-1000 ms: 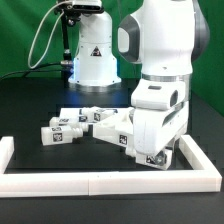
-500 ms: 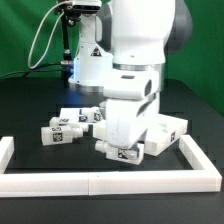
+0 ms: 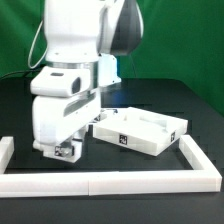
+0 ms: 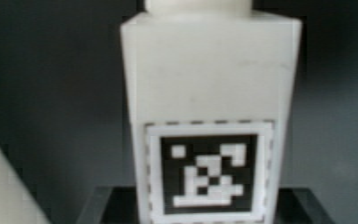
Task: Assemble one leg
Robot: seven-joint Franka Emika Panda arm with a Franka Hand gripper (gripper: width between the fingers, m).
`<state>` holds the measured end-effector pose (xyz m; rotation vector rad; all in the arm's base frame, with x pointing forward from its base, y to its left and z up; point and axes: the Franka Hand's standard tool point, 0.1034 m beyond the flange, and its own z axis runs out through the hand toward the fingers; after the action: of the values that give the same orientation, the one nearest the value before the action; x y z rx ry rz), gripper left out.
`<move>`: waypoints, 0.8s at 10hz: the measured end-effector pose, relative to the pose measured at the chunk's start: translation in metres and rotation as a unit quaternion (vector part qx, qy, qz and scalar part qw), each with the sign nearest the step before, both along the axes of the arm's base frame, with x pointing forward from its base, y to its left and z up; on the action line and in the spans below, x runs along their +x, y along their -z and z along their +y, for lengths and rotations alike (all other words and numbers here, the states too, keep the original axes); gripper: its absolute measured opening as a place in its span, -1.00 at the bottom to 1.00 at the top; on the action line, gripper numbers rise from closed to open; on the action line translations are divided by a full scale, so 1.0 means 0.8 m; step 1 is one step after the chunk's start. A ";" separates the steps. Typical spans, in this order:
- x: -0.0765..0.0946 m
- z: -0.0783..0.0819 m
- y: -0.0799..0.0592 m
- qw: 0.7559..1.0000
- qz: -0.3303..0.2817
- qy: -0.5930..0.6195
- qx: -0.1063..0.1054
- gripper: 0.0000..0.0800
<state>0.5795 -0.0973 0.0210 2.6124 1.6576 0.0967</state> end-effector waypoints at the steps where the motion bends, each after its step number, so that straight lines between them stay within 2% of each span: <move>1: -0.003 -0.002 0.009 1.000 0.005 0.002 0.001 -0.28; 4: -0.003 -0.003 0.010 1.000 0.001 0.010 0.002 -0.28; 5: -0.003 -0.003 0.011 1.000 0.002 0.010 0.002 -0.16; 6: -0.003 -0.003 0.011 1.000 0.002 0.010 0.002 -0.16; 7: -0.003 -0.003 0.011 1.000 0.002 0.010 0.002 0.31; 8: -0.003 -0.003 0.011 1.000 0.002 0.010 0.002 0.31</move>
Offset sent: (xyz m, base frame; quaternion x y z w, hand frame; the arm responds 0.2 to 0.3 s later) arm -0.0171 0.0133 -0.0190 0.0105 0.0150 0.0258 0.9995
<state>0.5771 -0.0996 0.0122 2.6321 1.6349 0.0937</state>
